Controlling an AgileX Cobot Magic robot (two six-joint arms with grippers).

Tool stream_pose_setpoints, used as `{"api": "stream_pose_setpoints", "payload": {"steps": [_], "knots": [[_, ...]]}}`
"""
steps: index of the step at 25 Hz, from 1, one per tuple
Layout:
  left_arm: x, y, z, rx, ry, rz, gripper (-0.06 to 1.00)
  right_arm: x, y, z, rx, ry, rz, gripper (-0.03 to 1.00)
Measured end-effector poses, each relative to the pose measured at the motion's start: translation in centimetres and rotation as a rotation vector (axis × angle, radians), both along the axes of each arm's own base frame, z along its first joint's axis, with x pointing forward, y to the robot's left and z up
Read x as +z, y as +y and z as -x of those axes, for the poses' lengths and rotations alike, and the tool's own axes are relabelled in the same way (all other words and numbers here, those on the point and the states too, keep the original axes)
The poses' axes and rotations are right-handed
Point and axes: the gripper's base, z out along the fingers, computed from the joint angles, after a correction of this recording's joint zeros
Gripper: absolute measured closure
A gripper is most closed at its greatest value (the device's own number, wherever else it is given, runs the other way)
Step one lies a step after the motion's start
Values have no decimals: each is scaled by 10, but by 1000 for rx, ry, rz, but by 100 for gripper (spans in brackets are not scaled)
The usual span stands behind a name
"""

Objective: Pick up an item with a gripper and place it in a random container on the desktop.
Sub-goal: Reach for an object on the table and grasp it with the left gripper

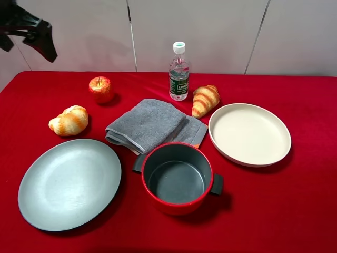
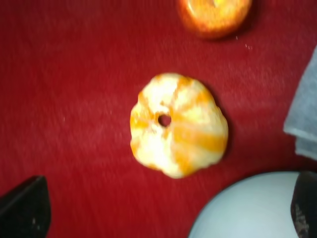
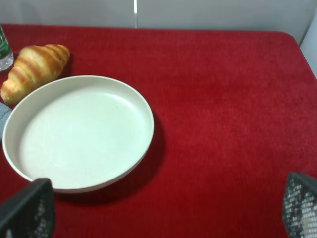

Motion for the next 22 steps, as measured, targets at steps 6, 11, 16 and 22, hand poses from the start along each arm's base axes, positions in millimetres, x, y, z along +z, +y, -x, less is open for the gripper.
{"api": "stream_pose_setpoints", "payload": {"steps": [6, 11, 16, 22], "knots": [[-24, -3, -28, -14, 16, -4, -1, 0, 0, 0, 0, 0, 0, 27], [-42, -6, -48, -44, 25, 2, -1, 0, 0, 0, 0, 0, 0, 27], [-58, -10, -69, -59, 30, 7, -1, 0, 0, 0, 0, 0, 0, 27], [-82, -24, -91, -107, 41, 7, -1, 0, 0, 0, 0, 0, 0, 27]]}}
